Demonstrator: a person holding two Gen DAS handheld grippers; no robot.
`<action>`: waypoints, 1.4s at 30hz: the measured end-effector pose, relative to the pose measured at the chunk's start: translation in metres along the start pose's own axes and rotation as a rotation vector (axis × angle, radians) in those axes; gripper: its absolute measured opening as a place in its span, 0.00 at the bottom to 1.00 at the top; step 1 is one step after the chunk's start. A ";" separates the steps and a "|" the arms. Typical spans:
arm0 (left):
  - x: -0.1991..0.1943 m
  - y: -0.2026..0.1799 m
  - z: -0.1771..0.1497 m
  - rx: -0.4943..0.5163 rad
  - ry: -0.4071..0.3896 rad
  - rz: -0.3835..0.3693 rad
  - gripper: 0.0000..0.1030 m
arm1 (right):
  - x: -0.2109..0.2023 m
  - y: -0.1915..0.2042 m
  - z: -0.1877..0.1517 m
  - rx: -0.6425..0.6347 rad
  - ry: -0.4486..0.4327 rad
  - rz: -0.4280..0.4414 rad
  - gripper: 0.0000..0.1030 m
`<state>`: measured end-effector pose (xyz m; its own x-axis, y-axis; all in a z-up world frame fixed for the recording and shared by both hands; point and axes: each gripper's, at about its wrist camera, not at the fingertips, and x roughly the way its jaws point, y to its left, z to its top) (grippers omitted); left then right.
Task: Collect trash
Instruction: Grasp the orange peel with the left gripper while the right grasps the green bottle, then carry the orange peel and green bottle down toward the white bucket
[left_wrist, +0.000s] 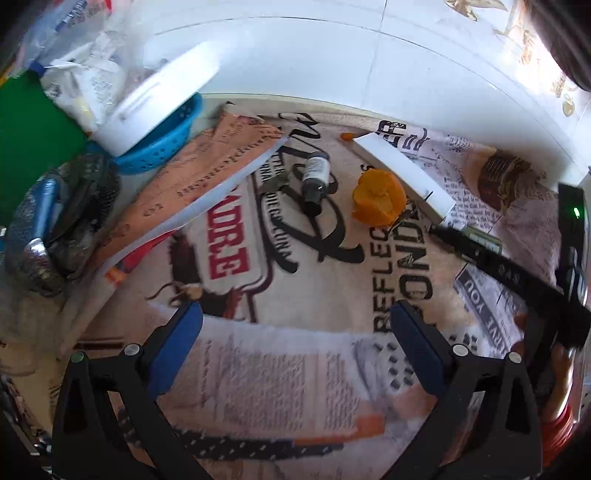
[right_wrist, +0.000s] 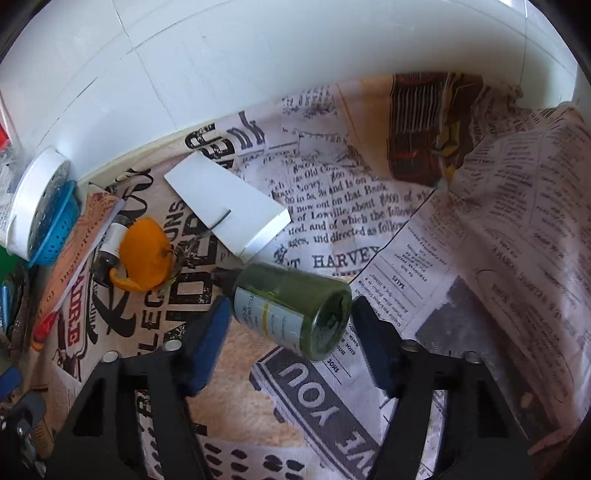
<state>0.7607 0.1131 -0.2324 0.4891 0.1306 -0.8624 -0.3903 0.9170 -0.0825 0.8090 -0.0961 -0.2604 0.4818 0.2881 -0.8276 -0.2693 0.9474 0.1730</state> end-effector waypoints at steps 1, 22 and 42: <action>0.004 -0.003 0.003 0.004 -0.001 -0.008 0.99 | 0.001 -0.003 0.001 0.004 -0.008 0.001 0.61; 0.119 -0.072 0.074 0.011 0.034 -0.115 0.68 | -0.091 -0.086 -0.018 0.098 -0.079 -0.103 0.61; -0.034 -0.037 0.019 0.114 -0.139 -0.155 0.24 | -0.188 -0.036 -0.053 0.040 -0.238 -0.025 0.61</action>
<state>0.7731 0.0818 -0.1902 0.6423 0.0285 -0.7660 -0.2152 0.9658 -0.1445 0.6842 -0.1921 -0.1398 0.6721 0.2846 -0.6835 -0.2238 0.9581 0.1789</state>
